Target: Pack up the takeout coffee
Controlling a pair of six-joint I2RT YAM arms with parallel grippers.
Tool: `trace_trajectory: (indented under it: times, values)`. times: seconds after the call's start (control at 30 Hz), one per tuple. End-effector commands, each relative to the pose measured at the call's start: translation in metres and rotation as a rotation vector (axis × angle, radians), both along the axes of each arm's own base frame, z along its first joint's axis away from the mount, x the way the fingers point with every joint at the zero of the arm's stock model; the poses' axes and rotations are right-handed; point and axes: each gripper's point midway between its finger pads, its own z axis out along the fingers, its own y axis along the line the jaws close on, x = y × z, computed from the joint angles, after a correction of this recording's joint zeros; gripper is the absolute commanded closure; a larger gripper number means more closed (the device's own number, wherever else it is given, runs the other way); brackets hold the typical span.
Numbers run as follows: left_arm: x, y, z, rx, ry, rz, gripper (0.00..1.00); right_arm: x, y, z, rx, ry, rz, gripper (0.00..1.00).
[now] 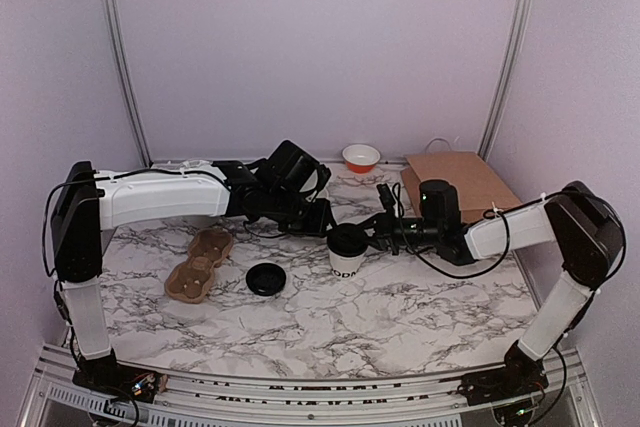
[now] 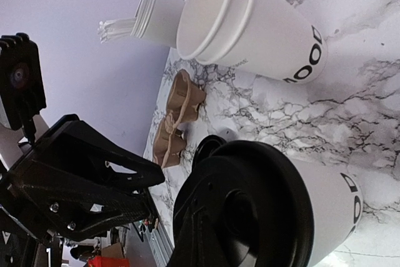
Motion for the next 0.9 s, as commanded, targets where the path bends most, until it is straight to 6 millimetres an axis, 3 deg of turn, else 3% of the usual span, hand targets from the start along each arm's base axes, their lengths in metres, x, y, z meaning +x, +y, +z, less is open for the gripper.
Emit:
trace_trajectory:
  times: [0.0,0.17,0.27,0.33,0.43,0.47,0.6,0.73,0.87]
  values:
    - [-0.001,-0.003,-0.001,-0.008,0.001,0.0,0.73,-0.002,-0.001,-0.007,-0.032,0.034,0.007,1.0]
    - [0.001,-0.004,0.006,-0.017,-0.009,-0.003,0.73,0.005,0.002,0.009,-0.044,-0.008,0.012,1.0]
    - [0.006,-0.008,0.034,-0.055,-0.053,-0.009,0.73,0.008,0.004,0.014,-0.045,-0.017,0.016,1.0]
    - [0.008,-0.013,0.056,-0.104,-0.068,-0.023,0.8,0.009,0.005,0.018,-0.043,-0.024,0.019,1.0]
    - [0.012,-0.02,0.076,-0.195,-0.043,-0.037,1.0,0.011,0.008,0.035,-0.018,-0.061,0.029,1.0]
    - [0.014,-0.022,0.08,-0.228,-0.028,-0.041,1.0,0.012,0.01,0.044,-0.004,-0.08,0.037,1.0]
    - [0.019,-0.033,0.09,-0.391,0.059,-0.049,1.0,0.016,0.007,0.081,0.01,-0.169,0.007,1.0]
    - [0.028,-0.032,0.103,-0.623,0.144,-0.02,1.0,0.028,-0.016,0.094,-0.108,-0.222,-0.134,1.0]
    - [0.034,-0.033,0.083,-0.644,0.204,-0.006,1.0,0.028,-0.026,0.095,-0.14,-0.233,-0.174,1.0]
